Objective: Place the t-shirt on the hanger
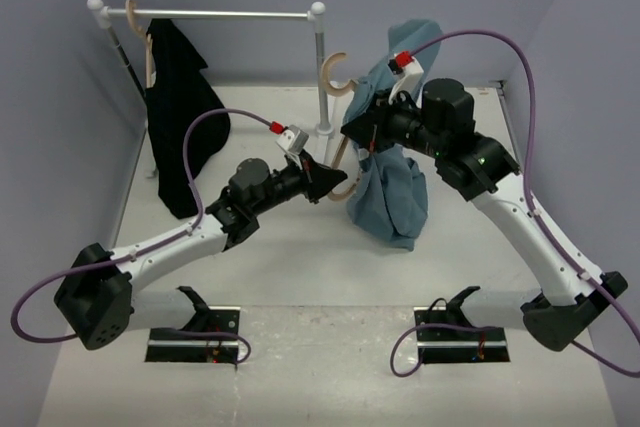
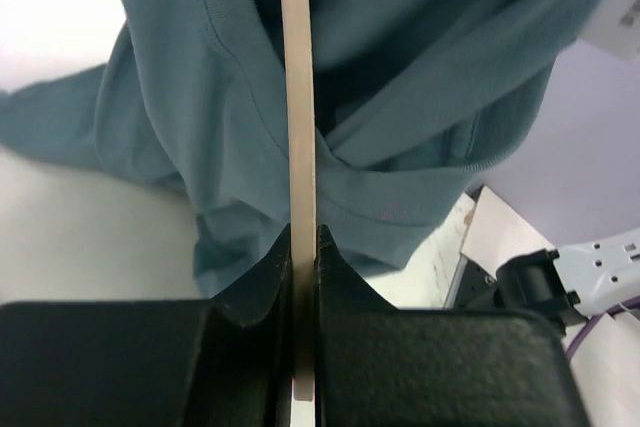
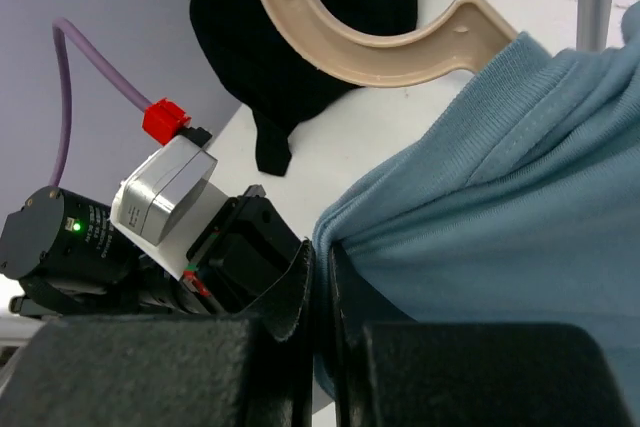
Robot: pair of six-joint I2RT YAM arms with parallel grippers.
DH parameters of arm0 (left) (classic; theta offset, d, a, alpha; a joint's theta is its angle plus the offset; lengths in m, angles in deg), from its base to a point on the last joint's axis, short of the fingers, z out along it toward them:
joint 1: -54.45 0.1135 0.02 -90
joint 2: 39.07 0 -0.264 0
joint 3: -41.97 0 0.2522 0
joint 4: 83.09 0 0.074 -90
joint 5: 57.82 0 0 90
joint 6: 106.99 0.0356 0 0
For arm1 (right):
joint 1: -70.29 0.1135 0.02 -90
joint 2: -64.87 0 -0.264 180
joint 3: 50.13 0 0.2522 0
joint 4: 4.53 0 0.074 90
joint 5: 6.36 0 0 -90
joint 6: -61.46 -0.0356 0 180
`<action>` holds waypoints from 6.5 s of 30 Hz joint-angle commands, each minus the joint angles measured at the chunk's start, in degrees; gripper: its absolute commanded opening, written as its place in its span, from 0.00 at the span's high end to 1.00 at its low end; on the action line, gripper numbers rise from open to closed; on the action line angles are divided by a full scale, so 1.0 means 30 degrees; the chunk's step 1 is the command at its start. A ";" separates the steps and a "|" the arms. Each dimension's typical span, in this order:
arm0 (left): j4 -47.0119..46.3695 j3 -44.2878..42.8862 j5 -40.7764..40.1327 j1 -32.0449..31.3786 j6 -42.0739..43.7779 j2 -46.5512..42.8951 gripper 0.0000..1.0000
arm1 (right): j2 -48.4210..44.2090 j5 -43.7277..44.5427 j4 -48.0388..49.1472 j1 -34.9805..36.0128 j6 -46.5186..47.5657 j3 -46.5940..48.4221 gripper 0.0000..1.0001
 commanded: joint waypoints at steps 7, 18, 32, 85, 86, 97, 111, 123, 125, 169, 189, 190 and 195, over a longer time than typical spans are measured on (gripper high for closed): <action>-0.3115 -0.0286 -0.1616 -0.0031 0.1398 -0.0355 1.00 | -0.2057 0.0605 -0.0098 0.0141 -0.0420 0.0194 0.37; 0.0039 0.2999 -0.1866 -0.0018 0.3392 -0.4584 1.00 | -0.2276 0.2587 -0.5055 -0.1946 1.1036 0.1508 0.17; 0.2151 0.5334 0.2866 -0.0026 0.3938 -0.9660 1.00 | 0.1918 -0.6795 -1.1591 -0.2576 1.9836 0.5985 0.28; -0.1301 0.1984 0.4838 -0.0018 0.5339 -0.7063 1.00 | -0.0084 -1.8765 -0.9617 -0.6201 2.1083 0.1680 1.00; -0.1080 0.1996 0.4387 -0.0018 0.5416 -0.7093 1.00 | -0.0485 -1.8412 -0.8765 -0.6206 2.0581 0.1297 1.00; 0.4277 0.1628 -1.0060 -0.0018 0.1886 -0.9829 0.00 | -0.0724 -1.6066 -0.6301 -0.6398 1.8809 0.0619 1.00; -0.5365 0.7009 -0.5214 -0.0963 -0.4888 -0.4465 0.25 | -0.1663 -1.2124 -0.1104 -0.6398 1.4727 -0.0873 1.00; -0.7331 0.3296 -0.4274 -0.2684 -0.3428 0.1154 0.28 | -0.1020 -1.2166 -0.1401 -0.6210 1.4019 -0.0521 1.00; -0.7355 0.3065 -0.4390 -0.2684 -0.3289 0.1821 0.35 | -0.1043 -1.2445 -0.1448 -0.6164 1.3926 -0.0474 1.00; 1.2521 -0.9215 -0.3720 0.3642 0.0236 -0.3027 1.00 | 0.1378 -0.8324 -0.3996 -0.2802 1.4371 0.4667 1.00; 2.7656 -2.5115 -0.2771 0.2997 0.8834 0.5496 1.00 | 0.2236 -1.7931 -0.7425 -0.5227 1.7908 0.5931 1.00; 2.7701 -2.5142 -0.2860 0.2976 0.9033 0.5255 1.00 | 0.2303 -1.7184 -0.8797 -0.5250 1.8902 0.6176 1.00; 2.7294 -2.5224 -0.0009 0.2906 0.9399 0.5163 1.00 | 0.2819 -1.8639 -1.0760 -0.5163 2.0722 0.6075 1.00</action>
